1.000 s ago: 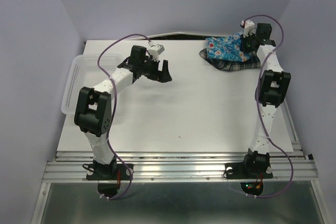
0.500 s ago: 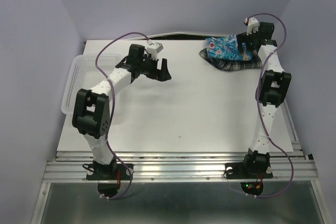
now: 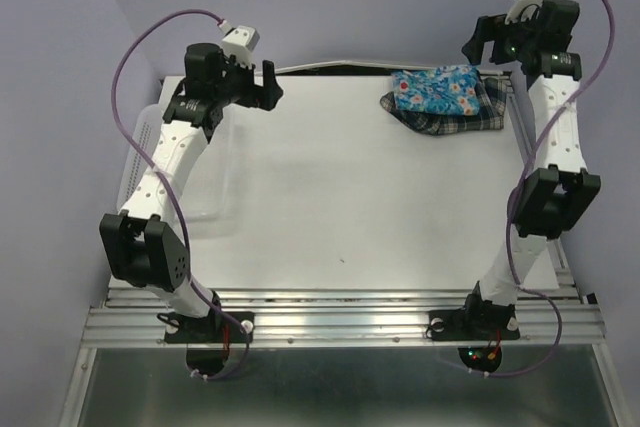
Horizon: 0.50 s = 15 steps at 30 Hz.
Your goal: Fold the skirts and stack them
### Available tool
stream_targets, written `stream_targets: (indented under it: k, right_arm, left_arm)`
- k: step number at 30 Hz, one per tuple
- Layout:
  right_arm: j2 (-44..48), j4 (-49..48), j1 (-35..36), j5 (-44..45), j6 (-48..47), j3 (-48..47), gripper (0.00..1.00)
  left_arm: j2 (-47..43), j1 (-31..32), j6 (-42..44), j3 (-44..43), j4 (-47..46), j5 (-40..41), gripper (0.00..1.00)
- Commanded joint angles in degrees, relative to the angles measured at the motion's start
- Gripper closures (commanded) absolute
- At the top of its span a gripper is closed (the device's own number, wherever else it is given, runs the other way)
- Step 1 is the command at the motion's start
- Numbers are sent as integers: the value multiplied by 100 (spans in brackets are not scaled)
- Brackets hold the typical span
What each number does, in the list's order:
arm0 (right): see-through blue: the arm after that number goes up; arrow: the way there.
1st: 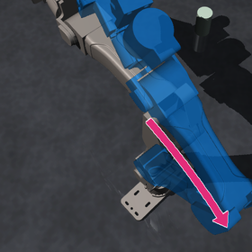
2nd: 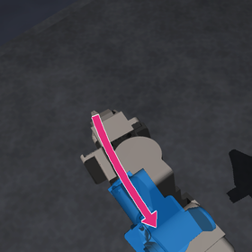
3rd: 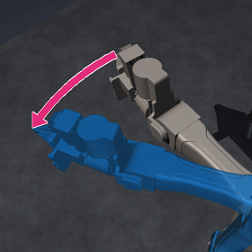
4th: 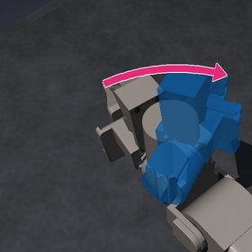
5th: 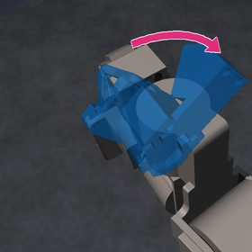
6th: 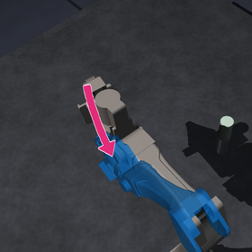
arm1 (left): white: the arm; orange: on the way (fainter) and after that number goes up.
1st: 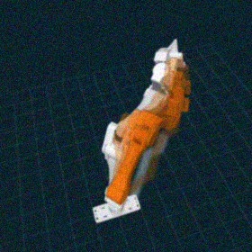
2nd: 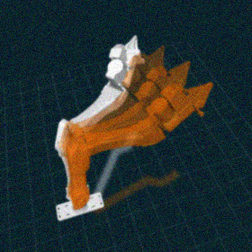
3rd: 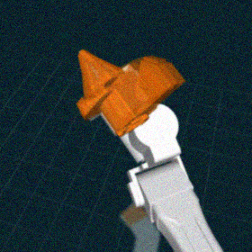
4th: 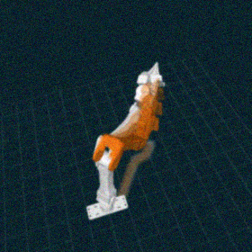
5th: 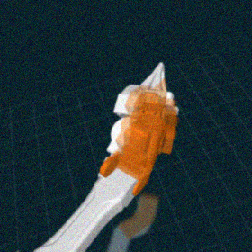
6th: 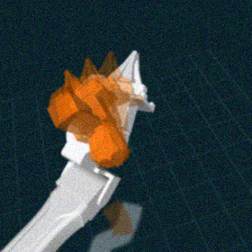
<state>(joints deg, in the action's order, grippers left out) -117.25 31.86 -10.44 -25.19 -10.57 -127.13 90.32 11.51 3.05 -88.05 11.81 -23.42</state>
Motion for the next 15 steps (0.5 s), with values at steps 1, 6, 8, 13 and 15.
stream_targets:
  k: [1, 6, 8, 13, 15]
  right_arm:
    - [1325, 295, -29, -811, 818, 1450, 0]
    - [2725, 49, -29, -1242, 1039, 3771, 0]
    - [3338, 22, -29, -1313, 935, 4800, 0]
    - [4217, 58, -29, -1287, 644, 6137, 0]
    - [4394, -4, -29, -1269, 661, 6497, 0]
  left_arm:
    - [-444, -61, 337, 40, 656, 285, 2]
    - [-1332, -61, 627, 1148, 392, 681, 2]
    - [-1822, -61, 793, 1833, 200, 900, 2]
    - [-2528, -61, 1004, 2984, 76, 1296, 2]
    - [-2748, -61, 1031, 3153, 84, 1375, 2]
